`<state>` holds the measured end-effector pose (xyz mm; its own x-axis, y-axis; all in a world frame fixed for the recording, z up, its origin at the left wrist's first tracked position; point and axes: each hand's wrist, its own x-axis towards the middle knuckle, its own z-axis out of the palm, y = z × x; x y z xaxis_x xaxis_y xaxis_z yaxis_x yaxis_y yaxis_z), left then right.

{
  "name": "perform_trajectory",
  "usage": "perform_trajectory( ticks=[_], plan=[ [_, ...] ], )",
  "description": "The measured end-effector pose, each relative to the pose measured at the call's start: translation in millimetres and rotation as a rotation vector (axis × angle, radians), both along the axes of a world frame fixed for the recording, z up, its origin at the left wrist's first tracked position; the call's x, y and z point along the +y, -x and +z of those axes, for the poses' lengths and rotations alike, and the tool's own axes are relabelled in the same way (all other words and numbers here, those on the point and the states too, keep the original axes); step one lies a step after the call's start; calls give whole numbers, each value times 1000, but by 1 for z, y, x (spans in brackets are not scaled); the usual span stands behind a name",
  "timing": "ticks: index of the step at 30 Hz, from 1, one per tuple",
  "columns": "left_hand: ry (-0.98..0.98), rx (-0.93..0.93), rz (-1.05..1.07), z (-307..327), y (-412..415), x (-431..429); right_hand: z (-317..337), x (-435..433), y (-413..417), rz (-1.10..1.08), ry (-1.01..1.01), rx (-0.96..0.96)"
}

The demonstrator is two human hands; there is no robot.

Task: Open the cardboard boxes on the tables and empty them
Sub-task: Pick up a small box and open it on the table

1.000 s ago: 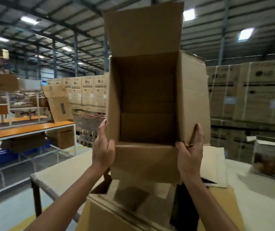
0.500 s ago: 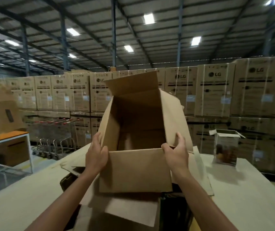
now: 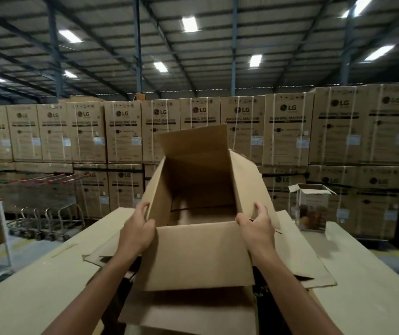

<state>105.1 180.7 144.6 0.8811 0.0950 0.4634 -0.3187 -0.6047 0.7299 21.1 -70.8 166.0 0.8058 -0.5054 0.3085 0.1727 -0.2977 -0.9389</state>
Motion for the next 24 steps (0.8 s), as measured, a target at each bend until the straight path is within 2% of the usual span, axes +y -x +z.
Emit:
perform_trajectory(
  ticks=[2,6,9,14,20,24],
  plan=[
    [-19,55,-32,-11,-5,2,-8,1,1,-45,55,74],
    [-111,50,-37,-14,-13,3,-19,4,3,-159,252,165],
    [-249,39,-8,-12,-13,5,-20,7,9,-256,391,184],
    [-448,-61,92,8,-14,18,-10,13,16,-286,549,173],
    [-716,46,-49,0,-31,8,-20,13,-4,-246,643,484],
    [-843,93,-266,-8,-41,13,-33,14,-13,-300,744,444]
  ],
)
